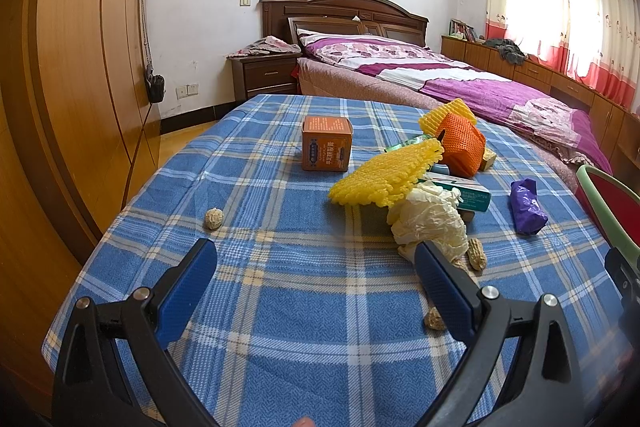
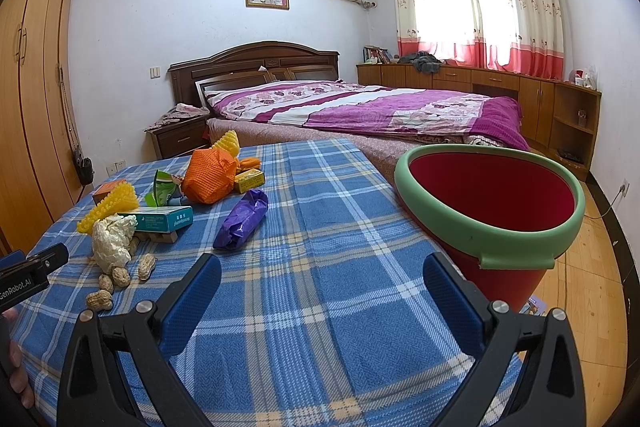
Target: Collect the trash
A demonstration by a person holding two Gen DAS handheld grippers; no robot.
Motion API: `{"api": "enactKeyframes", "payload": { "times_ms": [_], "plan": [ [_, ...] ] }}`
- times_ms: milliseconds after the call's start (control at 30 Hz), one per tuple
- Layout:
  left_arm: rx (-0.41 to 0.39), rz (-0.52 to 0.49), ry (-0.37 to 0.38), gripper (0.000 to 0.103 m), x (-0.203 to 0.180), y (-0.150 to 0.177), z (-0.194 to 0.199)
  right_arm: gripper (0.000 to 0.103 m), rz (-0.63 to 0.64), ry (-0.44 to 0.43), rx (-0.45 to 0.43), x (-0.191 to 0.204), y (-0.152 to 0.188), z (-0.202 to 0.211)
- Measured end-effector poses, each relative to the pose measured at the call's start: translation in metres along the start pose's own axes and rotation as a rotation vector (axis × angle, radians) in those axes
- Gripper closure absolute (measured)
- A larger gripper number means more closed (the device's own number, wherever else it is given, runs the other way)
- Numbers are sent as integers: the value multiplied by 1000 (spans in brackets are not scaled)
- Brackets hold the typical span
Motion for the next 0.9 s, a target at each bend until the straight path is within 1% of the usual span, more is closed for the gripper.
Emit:
{"api": "enactKeyframes", "payload": {
  "times_ms": [567, 733, 900],
  "plan": [
    [3, 2, 2, 4, -1, 1, 0, 0, -1, -1, 3, -1, 0, 0],
    [-6, 9, 7, 4, 1, 5, 1, 0, 1, -10, 59, 0, 2, -6],
    [52, 16, 36, 4, -2, 3, -5, 0, -9, -41, 129, 0, -3, -14]
  ]
}}
Point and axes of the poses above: each gripper's, at about its wrist camera, not at the fingertips, and z roughly against the way its jaws point, x to its left, y to its underside, the point moved 7 cm from there along -z, roughly the way its jaws point, and after that the axes turned 11 degrees about x, right-handed, at the moved point
